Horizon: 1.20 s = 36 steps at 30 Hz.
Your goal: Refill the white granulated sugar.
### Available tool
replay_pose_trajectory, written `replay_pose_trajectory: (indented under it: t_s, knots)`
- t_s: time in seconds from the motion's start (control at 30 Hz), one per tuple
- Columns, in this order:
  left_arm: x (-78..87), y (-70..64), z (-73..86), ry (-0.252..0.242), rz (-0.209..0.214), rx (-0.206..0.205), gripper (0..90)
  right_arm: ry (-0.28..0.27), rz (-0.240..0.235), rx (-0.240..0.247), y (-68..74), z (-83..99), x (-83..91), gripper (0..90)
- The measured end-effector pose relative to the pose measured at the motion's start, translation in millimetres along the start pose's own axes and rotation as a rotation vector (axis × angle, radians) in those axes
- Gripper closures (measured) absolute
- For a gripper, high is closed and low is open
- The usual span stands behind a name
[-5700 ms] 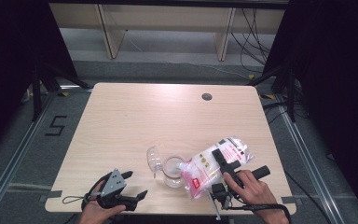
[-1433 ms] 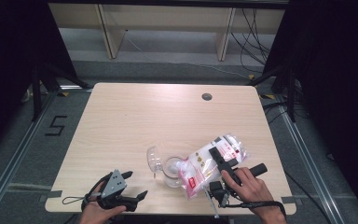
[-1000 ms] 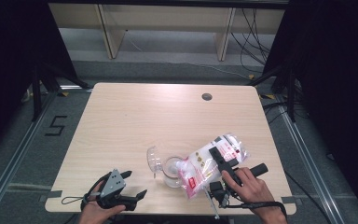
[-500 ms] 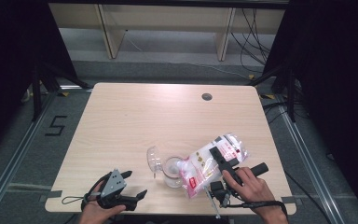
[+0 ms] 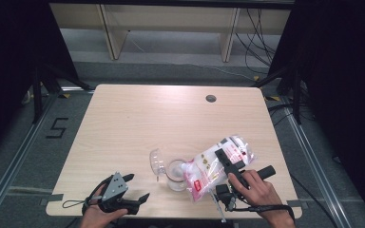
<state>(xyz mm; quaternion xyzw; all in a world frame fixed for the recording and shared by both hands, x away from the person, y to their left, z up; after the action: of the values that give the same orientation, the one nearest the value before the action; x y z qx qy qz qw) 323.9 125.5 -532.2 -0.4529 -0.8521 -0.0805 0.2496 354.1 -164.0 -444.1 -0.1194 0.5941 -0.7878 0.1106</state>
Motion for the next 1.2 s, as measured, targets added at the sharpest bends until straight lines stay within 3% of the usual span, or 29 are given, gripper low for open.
replay_pose_trajectory:
  t_s: [0.03,0.17,0.23,0.3,0.37,0.4,0.5,0.57,0.67,0.7,0.77,0.9,0.93,0.97,1.03,1.07,1.1,1.13,1.2]
  knots:
    - [-0.1,0.1,0.0,0.000,0.000,0.000,15.3,-0.007,0.005,0.026,-2.6,-0.2,-0.2,54.6]
    - [-0.3,1.1,-0.3,0.006,0.010,-0.031,15.3,-0.008,0.008,0.023,-3.7,-0.8,0.1,54.7]
    - [-0.3,0.8,-0.6,0.002,0.010,-0.027,15.3,-0.034,0.017,0.056,-6.7,-3.5,-1.8,54.8]
    - [-0.3,0.9,-0.9,0.000,0.010,-0.027,15.3,-0.012,0.006,0.032,-3.8,-2.1,-0.7,54.8]
    - [-0.1,0.8,-0.7,0.002,0.007,-0.025,15.3,-0.030,0.011,0.061,-6.1,-3.0,-2.3,54.9]
    - [-0.8,-0.8,-0.3,-0.005,0.012,0.001,15.3,-0.030,0.010,0.064,-6.2,-2.7,-2.3,55.0]
    - [-1.7,-1.9,-0.9,-0.016,0.013,0.012,15.3,-0.003,0.006,0.043,-4.2,0.4,-0.3,55.1]
    - [-0.4,0.8,-0.7,0.003,0.013,-0.029,15.3,0.006,0.003,0.010,-2.5,0.9,0.3,55.1]
    - [-0.4,0.6,-0.8,0.000,0.013,-0.026,15.3,-0.018,0.016,0.057,-7.7,-1.5,-0.9,55.2]
    - [-0.8,-1.0,-0.2,-0.005,0.011,0.002,15.3,-0.017,0.014,0.047,-6.7,-1.8,-1.0,55.3]
    - [-0.4,-0.2,-0.3,-0.002,0.003,0.002,15.3,-0.005,0.007,0.028,-4.6,-1.6,0.3,55.4]
    - [0.0,1.6,0.3,0.009,0.004,-0.012,15.3,-0.014,0.011,0.046,-6.0,-2.6,0.1,55.6]
    - [-1.0,-0.7,-0.9,-0.011,0.013,0.007,15.3,-0.015,0.012,0.046,-5.9,-2.7,0.0,55.7]
    - [-0.1,1.5,0.0,0.003,0.004,-0.011,15.3,-0.015,0.007,0.048,-5.8,-2.8,-0.3,55.8]
    - [-1.2,-0.8,-1.4,-0.019,0.013,0.009,15.3,-0.004,0.005,0.021,-3.7,-2.2,0.5,56.0]
    - [0.5,1.5,0.1,0.009,0.001,-0.012,15.3,-0.004,0.003,0.018,-3.5,-2.3,0.6,56.2]
    - [-0.4,1.1,-0.2,0.001,0.005,-0.008,15.3,-0.027,0.009,0.056,-6.9,-4.2,-0.7,56.3]
    - [-0.9,-1.3,-1.1,-0.011,0.012,0.007,15.3,-0.027,0.009,0.055,-6.9,-4.4,-0.7,56.4]
    - [-0.4,-0.2,-1.5,-0.005,0.014,-0.021,15.3,-0.025,0.011,0.054,-6.8,-4.5,-0.4,56.6]
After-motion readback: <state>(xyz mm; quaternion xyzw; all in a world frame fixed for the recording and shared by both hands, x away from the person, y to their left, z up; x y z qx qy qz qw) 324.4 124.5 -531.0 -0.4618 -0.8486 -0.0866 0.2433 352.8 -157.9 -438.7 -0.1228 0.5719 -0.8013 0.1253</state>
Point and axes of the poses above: each handheld gripper's, and its own axes: x roughly backward along the jaws, z roughly out of its underside, y roughly to its left, the point moved 7 cm from there along -x, roughly forward along the jaws, and after that the axes turned 9 degrees about z, right-handed, at the moved point
